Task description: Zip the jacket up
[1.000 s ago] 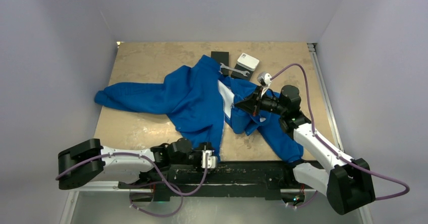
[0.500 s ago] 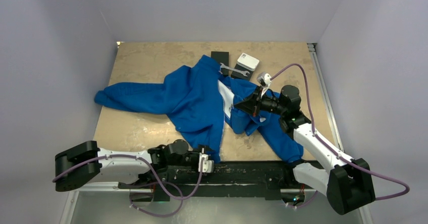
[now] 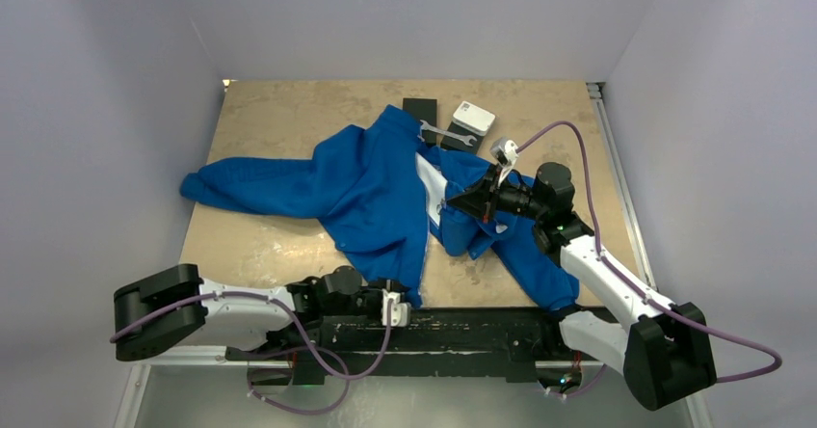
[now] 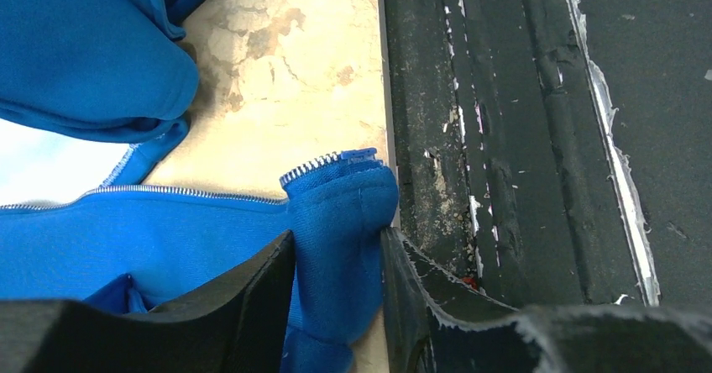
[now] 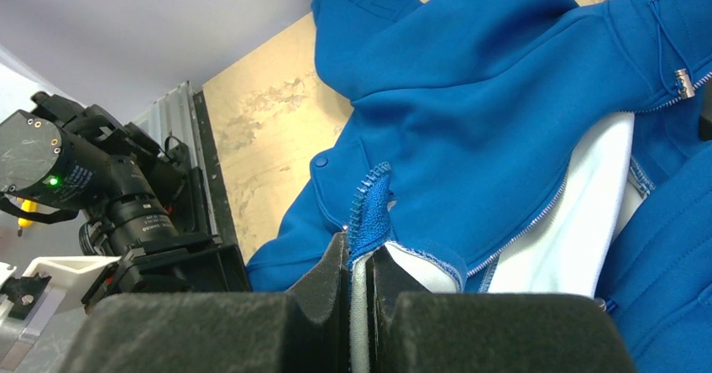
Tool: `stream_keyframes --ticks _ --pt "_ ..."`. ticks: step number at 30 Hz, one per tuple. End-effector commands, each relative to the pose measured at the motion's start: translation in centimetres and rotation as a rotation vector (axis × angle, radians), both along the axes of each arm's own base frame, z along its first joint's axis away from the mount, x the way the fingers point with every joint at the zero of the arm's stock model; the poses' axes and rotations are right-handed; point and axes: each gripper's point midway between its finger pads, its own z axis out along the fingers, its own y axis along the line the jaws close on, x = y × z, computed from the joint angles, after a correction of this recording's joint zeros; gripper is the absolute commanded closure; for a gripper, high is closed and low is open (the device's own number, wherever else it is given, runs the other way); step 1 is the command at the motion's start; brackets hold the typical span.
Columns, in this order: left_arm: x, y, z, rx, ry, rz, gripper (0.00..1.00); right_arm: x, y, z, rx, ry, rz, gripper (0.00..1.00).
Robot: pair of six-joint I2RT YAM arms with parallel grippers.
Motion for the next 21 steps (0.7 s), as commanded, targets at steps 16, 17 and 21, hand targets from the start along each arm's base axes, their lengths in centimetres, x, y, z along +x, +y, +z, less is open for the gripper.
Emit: stream_keyframes --ticks 16,17,21 --pt "0.35 -1.21 0.5 -0.041 -0.076 -0.048 0.6 -0.18 0.46 2.6 0.034 -0.064 0.033 1.0" --pt "0.32 -1.29 0.55 -0.043 -0.077 -0.052 0.63 -0.17 0.46 2.59 0.034 -0.062 0.033 1.0" --pt "0.62 -1.42 0.79 -0.027 -0.079 -0.047 0.85 -0.53 0.62 2.73 0.038 -0.067 0.058 1.0"
